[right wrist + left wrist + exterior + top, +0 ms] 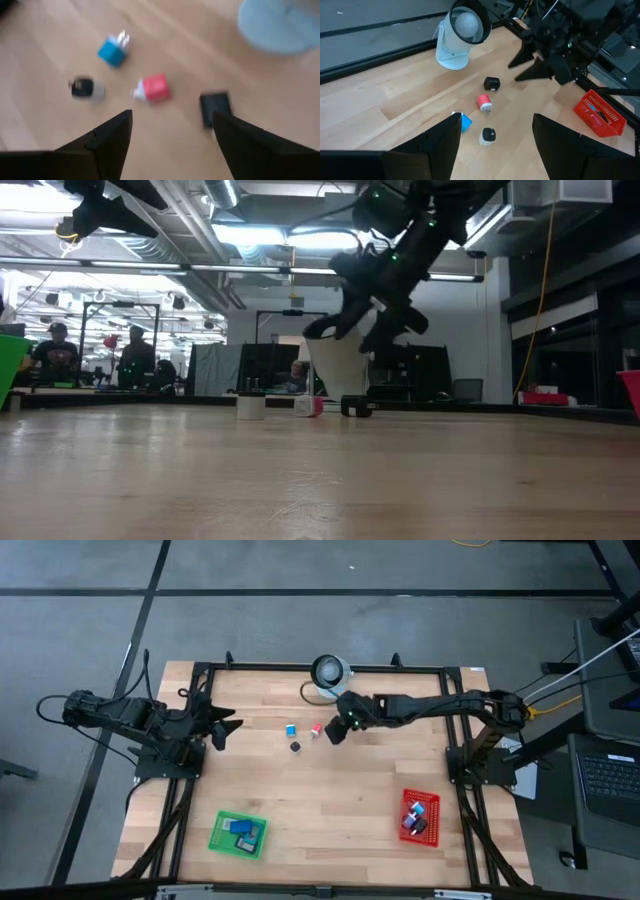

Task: Pick & Place Office items
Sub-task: Put the black charger adapter into the red bin

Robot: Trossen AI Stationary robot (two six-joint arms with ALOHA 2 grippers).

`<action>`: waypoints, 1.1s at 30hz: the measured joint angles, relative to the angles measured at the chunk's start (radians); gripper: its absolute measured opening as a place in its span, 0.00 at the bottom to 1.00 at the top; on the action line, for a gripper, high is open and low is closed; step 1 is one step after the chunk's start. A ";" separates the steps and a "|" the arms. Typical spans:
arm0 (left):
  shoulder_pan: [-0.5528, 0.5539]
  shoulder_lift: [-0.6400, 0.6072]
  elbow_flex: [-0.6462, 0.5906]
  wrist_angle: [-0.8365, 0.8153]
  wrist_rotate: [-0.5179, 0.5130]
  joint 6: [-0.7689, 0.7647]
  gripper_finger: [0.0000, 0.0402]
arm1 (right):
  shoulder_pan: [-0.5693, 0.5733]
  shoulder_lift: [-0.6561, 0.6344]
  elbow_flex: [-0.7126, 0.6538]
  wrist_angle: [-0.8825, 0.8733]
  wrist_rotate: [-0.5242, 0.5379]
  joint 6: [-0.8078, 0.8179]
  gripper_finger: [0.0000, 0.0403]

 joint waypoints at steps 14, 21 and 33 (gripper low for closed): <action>0.000 0.000 0.000 -0.012 -0.016 0.000 0.60 | -0.077 0.077 0.021 -0.011 -0.086 -0.025 0.73; 0.000 0.000 0.000 -0.015 -0.016 0.000 0.60 | -0.081 0.193 0.022 0.006 -0.105 -0.022 0.73; 0.000 0.000 0.000 -0.040 -0.016 -0.023 0.60 | -0.087 0.229 0.020 0.007 -0.129 0.071 0.61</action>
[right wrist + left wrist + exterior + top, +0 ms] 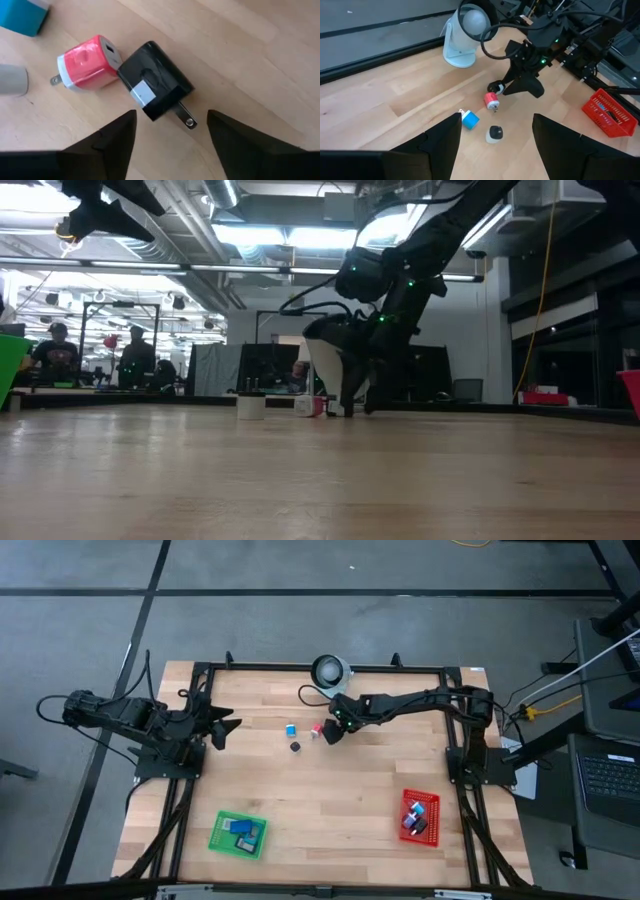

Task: Pick & Place Office items
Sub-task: Put the black charger adapter into the red bin

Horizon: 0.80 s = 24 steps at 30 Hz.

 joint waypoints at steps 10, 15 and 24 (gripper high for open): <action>0.000 0.000 0.000 0.000 -0.008 -0.005 0.60 | 0.000 0.000 0.000 0.005 0.005 -0.011 0.20; 0.000 0.000 0.000 0.001 -0.009 -0.007 0.60 | 0.000 0.000 0.000 0.008 0.001 -0.011 0.03; 0.000 0.000 0.000 0.002 -0.009 -0.014 0.60 | 0.017 -0.004 0.000 0.007 -0.026 0.012 0.04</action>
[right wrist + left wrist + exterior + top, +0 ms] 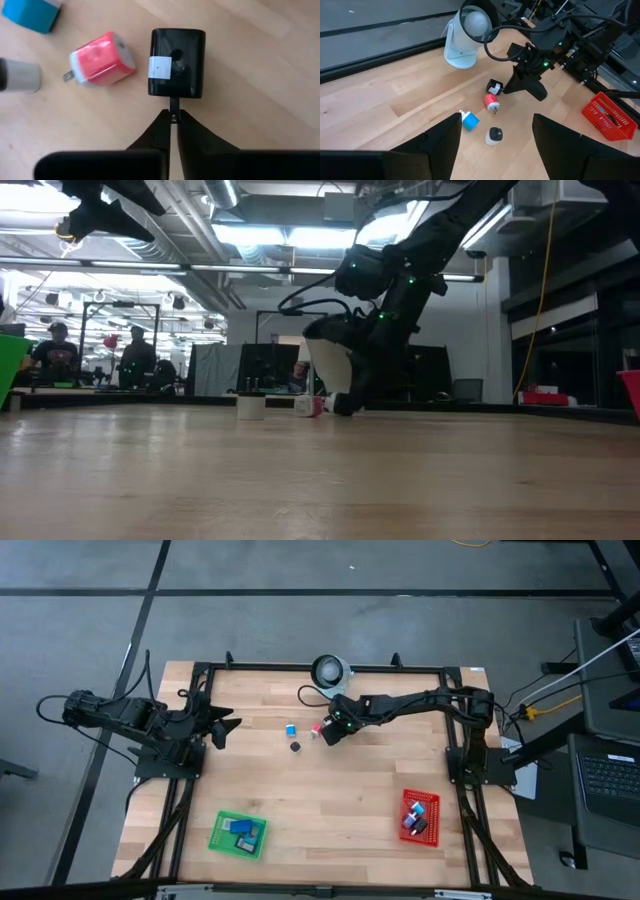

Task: Pick & Place Office items
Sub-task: Put the black charger adapter into the red bin

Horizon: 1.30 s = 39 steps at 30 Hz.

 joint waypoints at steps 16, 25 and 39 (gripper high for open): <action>0.000 0.000 0.000 0.000 -0.017 0.008 0.60 | 0.122 -0.113 0.076 -0.085 0.015 0.075 0.02; 0.000 0.000 0.000 0.000 -0.018 0.013 0.60 | 0.180 -0.306 0.211 -0.485 0.053 0.031 0.02; 0.000 0.000 0.000 0.000 -0.021 0.037 0.60 | 0.566 -0.533 0.226 -1.044 0.018 0.526 0.02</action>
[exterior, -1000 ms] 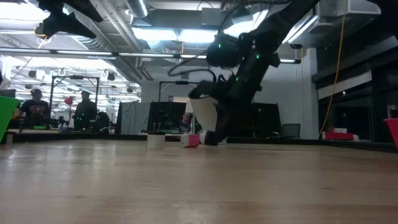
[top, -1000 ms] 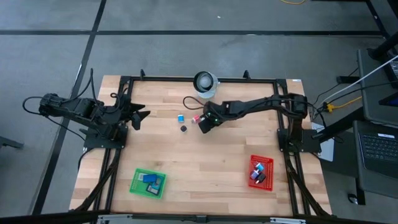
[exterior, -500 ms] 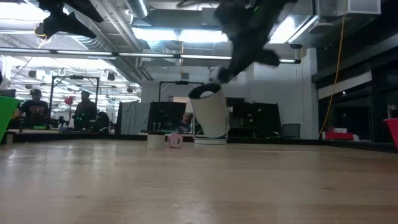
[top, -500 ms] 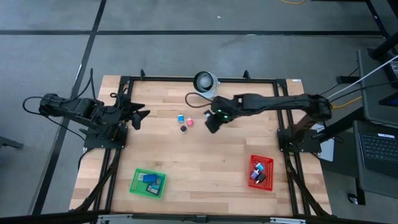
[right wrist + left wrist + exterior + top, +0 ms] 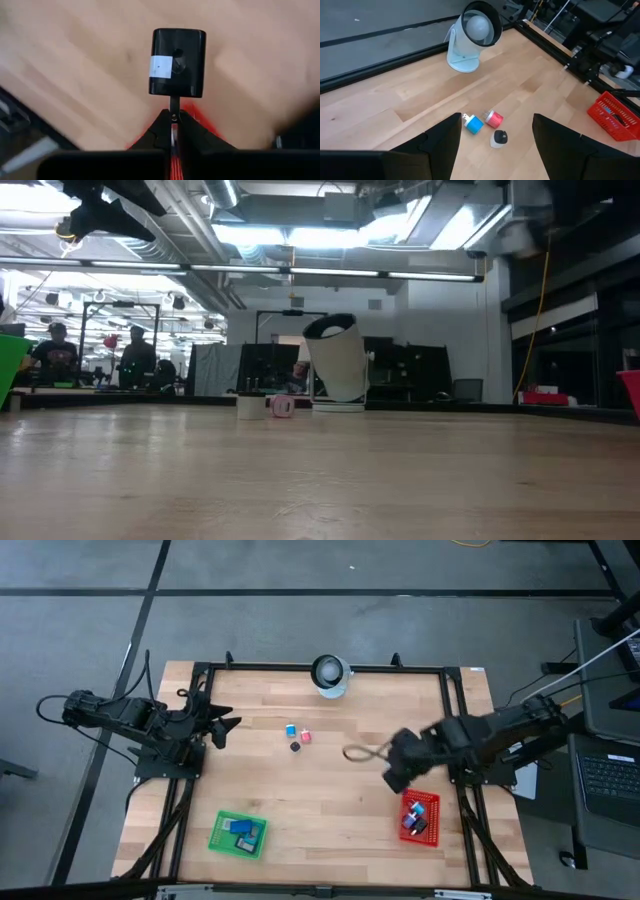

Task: Pick & Place Office items
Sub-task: Put the black charger adapter into the red bin

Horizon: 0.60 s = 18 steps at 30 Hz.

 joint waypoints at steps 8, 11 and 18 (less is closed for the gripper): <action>0.000 0.000 0.000 0.000 0.004 0.000 0.60 | 0.233 0.000 -0.044 -0.047 -0.095 0.305 0.02; 0.000 0.000 0.000 0.000 0.005 0.000 0.60 | 0.315 0.000 -0.099 -0.009 -0.144 0.404 0.02; 0.000 0.000 0.000 0.000 0.005 0.000 0.60 | 0.457 0.000 -0.254 0.270 -0.205 0.600 0.02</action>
